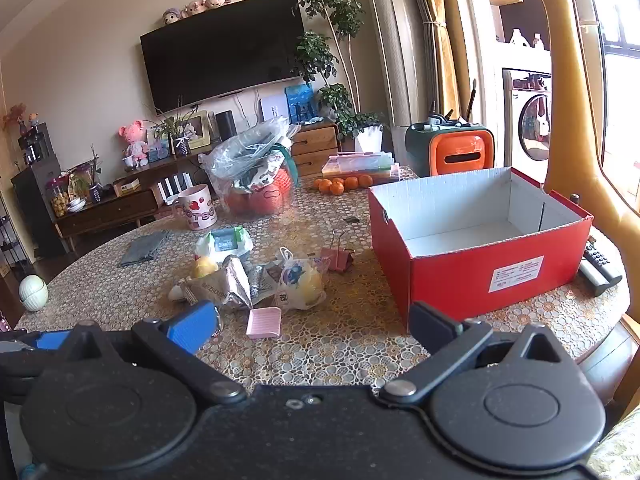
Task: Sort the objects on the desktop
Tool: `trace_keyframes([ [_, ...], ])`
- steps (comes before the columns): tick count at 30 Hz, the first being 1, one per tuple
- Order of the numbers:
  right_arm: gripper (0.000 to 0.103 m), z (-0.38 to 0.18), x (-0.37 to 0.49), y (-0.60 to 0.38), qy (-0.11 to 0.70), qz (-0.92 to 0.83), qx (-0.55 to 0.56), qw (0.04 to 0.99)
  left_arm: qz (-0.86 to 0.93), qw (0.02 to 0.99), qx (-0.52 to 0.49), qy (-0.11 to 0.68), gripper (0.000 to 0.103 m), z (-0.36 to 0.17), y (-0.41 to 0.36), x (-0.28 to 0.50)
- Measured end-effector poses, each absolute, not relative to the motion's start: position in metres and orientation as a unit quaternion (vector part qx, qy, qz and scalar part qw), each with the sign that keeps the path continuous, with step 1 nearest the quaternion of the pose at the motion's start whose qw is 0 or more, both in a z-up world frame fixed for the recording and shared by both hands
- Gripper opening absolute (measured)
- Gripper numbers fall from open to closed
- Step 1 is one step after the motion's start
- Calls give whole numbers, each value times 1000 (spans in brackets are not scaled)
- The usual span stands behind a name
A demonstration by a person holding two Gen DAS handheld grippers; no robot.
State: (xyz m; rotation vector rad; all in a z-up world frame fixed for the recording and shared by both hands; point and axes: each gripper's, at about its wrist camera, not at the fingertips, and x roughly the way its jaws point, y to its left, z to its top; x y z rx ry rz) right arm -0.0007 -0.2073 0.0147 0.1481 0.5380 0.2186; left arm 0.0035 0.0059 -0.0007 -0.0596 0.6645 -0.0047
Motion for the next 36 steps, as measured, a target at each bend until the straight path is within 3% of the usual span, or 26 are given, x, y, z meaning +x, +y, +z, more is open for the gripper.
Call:
trace_keyframes([
  [18,100,15,2,-201,264,134,58,953,-16,949,-29,315,103,3,6,5],
  [36,97,-8,39,-191,288,149,27,946,-5,945,-16,327,103,-13,14,58],
])
